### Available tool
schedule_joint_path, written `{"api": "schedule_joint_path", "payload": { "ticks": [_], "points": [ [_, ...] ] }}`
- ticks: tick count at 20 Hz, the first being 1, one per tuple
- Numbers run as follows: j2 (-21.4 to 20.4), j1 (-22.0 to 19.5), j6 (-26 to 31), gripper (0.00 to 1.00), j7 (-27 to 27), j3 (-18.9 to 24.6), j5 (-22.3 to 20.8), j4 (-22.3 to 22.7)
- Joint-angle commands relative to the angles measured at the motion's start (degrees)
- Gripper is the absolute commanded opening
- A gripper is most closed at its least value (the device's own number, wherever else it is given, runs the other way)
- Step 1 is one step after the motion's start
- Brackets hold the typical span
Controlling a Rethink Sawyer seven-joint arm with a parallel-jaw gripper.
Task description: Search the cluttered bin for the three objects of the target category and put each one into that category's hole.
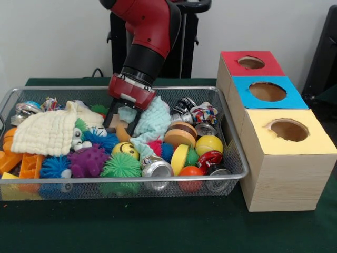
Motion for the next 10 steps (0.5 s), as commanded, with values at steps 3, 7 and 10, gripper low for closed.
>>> {"api": "schedule_joint_path", "payload": {
  "ticks": [3,7,10],
  "points": [
    [3.41,-1.98,-3.70,1.00,1.79,5.44,3.41,-10.37],
    [2.91,-2.46,-2.74,1.00,1.61,5.42,2.52,-11.25],
    [2.27,-1.31,-0.35,1.00,0.98,5.18,2.98,-11.62]
  ]
}}
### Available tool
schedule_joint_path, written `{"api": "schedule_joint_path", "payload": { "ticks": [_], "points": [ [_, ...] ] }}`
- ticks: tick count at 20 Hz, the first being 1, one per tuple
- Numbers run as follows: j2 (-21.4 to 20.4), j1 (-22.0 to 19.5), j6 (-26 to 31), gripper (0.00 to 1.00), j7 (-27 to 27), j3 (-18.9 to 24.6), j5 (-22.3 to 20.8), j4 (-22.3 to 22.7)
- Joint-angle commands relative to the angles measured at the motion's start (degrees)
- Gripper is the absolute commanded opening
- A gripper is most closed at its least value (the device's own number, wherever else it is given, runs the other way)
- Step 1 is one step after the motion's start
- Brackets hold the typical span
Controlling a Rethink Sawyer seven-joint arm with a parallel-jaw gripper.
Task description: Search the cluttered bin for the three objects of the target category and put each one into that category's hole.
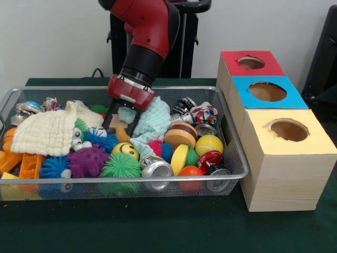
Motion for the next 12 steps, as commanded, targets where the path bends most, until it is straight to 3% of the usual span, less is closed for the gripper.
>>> {"api": "schedule_joint_path", "payload": {
  "ticks": [1,12],
  "points": [
    [1.13,-0.94,2.30,1.00,0.97,5.59,2.71,-11.82],
    [1.56,0.38,4.78,1.00,0.30,6.04,3.37,-15.38]
  ]
}}
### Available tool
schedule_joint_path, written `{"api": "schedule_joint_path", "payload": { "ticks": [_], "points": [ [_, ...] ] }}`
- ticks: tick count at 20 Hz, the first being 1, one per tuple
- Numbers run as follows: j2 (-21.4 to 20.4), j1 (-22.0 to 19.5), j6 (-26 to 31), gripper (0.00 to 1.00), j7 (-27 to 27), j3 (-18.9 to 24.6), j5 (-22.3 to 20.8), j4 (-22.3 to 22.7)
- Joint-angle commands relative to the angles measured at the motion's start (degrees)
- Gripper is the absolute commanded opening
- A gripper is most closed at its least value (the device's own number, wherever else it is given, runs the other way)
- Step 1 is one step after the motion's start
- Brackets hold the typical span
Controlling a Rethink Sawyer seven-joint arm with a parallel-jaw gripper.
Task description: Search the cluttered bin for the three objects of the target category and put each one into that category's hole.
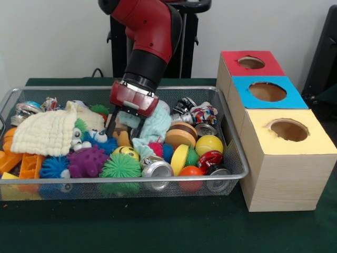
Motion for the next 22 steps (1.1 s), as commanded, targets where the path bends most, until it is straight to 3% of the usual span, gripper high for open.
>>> {"api": "schedule_joint_path", "payload": {
  "ticks": [1,8,9,17,22],
  "points": [
    [1.81,0.10,4.21,1.00,0.35,6.17,3.38,-12.01],
    [3.85,-0.07,-0.35,1.00,1.52,6.28,5.52,-11.21],
    [3.84,-0.43,-1.22,0.00,2.00,6.50,4.85,-11.18],
    [4.19,-0.63,-2.24,0.00,2.52,6.61,5.79,-11.03],
    [3.49,-0.80,0.18,0.00,2.68,6.62,5.10,-10.93]
  ]
}}
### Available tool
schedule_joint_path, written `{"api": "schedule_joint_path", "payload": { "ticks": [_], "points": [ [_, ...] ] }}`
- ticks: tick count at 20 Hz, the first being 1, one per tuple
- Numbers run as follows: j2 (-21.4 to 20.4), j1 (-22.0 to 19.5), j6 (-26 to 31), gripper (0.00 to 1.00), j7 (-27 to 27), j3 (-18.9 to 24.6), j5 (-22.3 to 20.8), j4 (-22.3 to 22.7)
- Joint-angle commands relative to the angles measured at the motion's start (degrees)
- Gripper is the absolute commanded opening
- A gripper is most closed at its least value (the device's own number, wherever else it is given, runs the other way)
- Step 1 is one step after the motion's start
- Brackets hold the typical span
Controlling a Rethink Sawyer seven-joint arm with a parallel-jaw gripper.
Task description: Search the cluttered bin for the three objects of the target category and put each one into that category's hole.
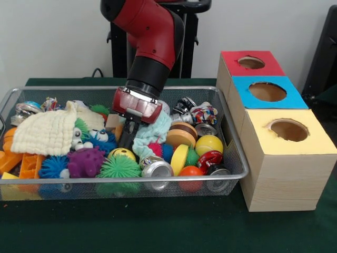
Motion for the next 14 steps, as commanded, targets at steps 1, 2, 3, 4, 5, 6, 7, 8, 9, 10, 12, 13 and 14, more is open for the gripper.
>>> {"api": "schedule_joint_path", "payload": {
  "ticks": [1,2,3,4,5,6,7,8,9,10,12,13,14],
  "points": [
    [1.38,-1.09,1.96,0.00,2.97,6.67,3.57,-8.17],
    [-0.24,-0.92,4.59,0.00,3.04,6.66,2.45,-7.64],
    [-1.86,-0.76,7.22,0.00,3.11,6.66,1.32,-7.11],
    [-3.50,-0.56,9.01,0.00,3.29,6.61,0.54,-6.25],
    [-7.17,-0.88,13.16,0.00,3.09,7.36,-1.94,-5.28],
    [-10.84,-1.21,17.30,0.00,2.88,8.12,-4.43,-4.30],
    [-14.51,-1.54,21.45,0.00,2.68,8.87,-6.92,-3.33],
    [-16.38,-2.13,23.60,0.00,2.31,9.75,-8.48,-3.09],
    [-18.76,-3.38,26.87,0.00,1.38,11.38,-10.82,-2.97],
    [-19.26,-4.04,27.36,0.00,1.25,11.95,-11.81,-2.93],
    [-19.62,-4.89,27.38,0.00,1.35,12.42,-13.18,-2.97],
    [-19.01,-4.96,26.22,0.00,1.62,11.95,-13.53,-3.07],
    [-19.38,-5.32,26.34,0.00,1.68,12.21,-14.16,-3.05]
  ]
}}
